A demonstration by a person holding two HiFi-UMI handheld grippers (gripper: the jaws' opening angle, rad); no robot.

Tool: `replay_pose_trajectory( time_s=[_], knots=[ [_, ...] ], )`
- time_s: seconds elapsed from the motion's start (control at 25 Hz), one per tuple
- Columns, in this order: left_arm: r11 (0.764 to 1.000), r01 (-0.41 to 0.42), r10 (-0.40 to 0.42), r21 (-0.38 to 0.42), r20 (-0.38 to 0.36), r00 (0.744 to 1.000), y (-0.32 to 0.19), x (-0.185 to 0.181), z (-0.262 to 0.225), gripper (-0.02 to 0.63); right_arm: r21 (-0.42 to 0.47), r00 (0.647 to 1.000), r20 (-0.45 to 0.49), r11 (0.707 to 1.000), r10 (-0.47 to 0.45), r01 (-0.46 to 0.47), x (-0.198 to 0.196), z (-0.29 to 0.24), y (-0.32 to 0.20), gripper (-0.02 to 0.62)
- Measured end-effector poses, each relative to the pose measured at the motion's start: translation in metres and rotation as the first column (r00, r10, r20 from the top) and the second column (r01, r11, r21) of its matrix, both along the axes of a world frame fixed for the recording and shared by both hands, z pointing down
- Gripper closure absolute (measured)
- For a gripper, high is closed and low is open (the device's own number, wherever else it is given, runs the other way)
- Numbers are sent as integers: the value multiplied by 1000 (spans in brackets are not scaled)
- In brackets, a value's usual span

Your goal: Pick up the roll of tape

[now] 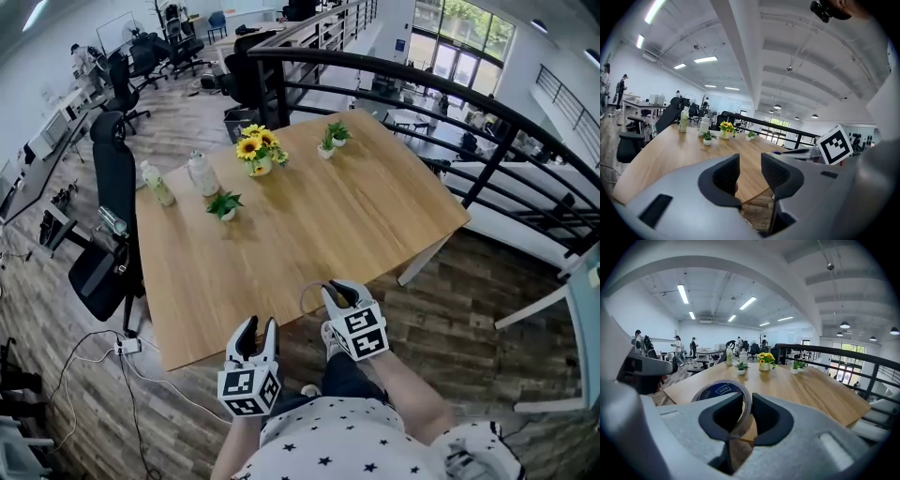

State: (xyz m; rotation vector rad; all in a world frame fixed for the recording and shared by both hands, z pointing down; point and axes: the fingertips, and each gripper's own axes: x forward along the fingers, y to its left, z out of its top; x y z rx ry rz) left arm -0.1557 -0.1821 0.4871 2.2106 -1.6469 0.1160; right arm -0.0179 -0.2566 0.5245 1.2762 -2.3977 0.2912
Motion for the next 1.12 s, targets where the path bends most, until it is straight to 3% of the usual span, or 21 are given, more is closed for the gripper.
replay_pose_trajectory(
  time_s=[1.12],
  knots=[
    [999, -12, 11, 42, 14, 1000, 46, 1, -11, 471, 85, 998, 59, 996, -5, 0, -5, -35, 70, 526]
  ],
)
